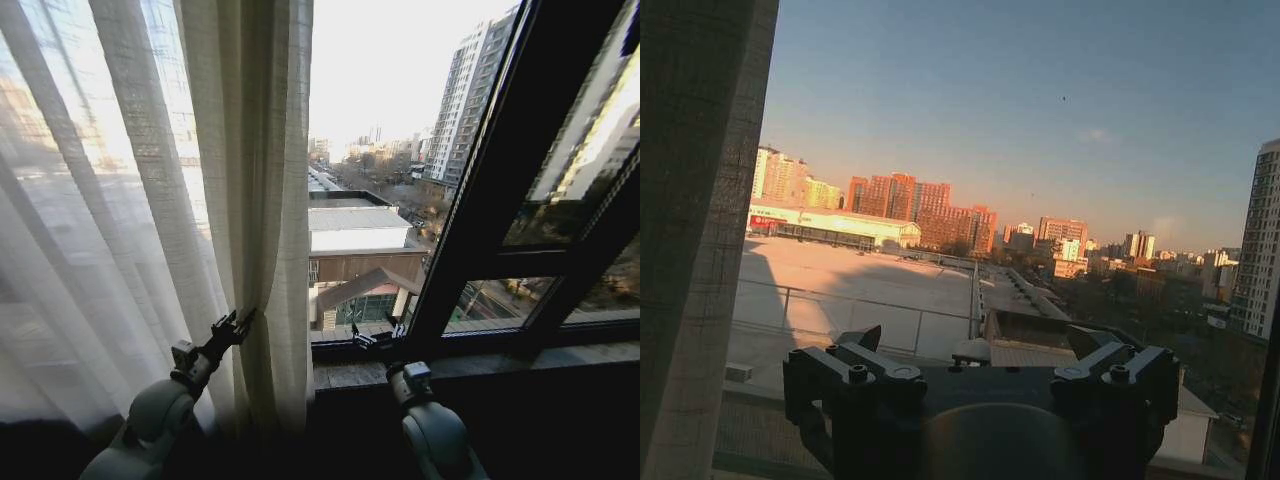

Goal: Open the curtains by pulling them apart, changing their state from closed to fully open.

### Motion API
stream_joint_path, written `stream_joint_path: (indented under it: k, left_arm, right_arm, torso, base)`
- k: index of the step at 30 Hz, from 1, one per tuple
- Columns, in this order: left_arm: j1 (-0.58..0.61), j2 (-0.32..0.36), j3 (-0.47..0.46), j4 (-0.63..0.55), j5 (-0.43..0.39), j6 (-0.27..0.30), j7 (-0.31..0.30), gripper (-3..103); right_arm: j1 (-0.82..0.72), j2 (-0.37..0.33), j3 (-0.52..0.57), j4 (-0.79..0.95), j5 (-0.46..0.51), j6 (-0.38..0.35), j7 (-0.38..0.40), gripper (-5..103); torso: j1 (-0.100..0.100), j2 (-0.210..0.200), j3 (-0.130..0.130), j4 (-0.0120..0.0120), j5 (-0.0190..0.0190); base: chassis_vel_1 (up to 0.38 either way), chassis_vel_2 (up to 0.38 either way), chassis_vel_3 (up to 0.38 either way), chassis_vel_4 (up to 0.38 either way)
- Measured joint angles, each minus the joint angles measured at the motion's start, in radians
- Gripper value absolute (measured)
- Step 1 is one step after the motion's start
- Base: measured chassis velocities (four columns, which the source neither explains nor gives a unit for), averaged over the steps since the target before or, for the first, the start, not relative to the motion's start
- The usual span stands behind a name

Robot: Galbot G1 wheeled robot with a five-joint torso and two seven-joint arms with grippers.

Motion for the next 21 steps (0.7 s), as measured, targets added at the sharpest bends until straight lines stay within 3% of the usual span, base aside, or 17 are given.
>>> stream_joint_path:
  k: [6, 10, 13, 14, 18, 21]
  left_arm:
    - [0.001, -0.003, -0.006, 0.004, -0.001, 0.000, 0.000, 2]
    - [0.000, -0.018, -0.023, 0.008, -0.001, 0.001, -0.029, 0]
    - [-0.001, -0.051, -0.063, 0.012, 0.009, 0.003, -0.141, 0]
    - [-0.001, -0.051, -0.063, 0.012, 0.009, 0.003, -0.141, 0]
    - [0.008, -0.083, -0.135, 0.020, 0.022, 0.016, -0.358, 0]
    - [0.010, -0.089, -0.187, 0.023, 0.022, 0.023, -0.429, 0]
  right_arm:
    - [-0.002, 0.003, 0.005, 0.001, 0.001, 0.000, 0.000, 100]
    - [-0.005, 0.004, 0.005, 0.003, 0.001, 0.000, 0.000, 100]
    - [-0.006, 0.005, 0.004, 0.005, 0.001, 0.001, 0.000, 100]
    - [-0.006, 0.005, 0.004, 0.005, 0.001, 0.001, 0.000, 100]
    - [0.000, 0.010, -0.009, 0.000, 0.001, 0.002, -0.003, 100]
    - [0.007, 0.012, -0.022, -0.005, 0.001, 0.002, -0.005, 100]
  torso:
    - [0.000, 0.000, 0.000, 0.0000, 0.0000]
    - [0.000, 0.000, 0.000, -0.0001, 0.0000]
    - [0.000, 0.000, 0.000, -0.0001, -0.0001]
    - [0.000, 0.000, 0.000, -0.0001, -0.0001]
    - [0.000, 0.000, 0.000, -0.0001, 0.0000]
    - [0.000, 0.000, 0.000, 0.0000, -0.0001]
  base:
    - [0.000, 0.000, 0.000, 0.000]
    - [0.000, 0.000, 0.000, 0.000]
    - [0.000, 0.000, 0.000, 0.000]
    - [0.000, 0.000, 0.000, 0.000]
    - [0.000, 0.000, 0.000, 0.000]
    - [0.000, 0.000, 0.000, 0.000]
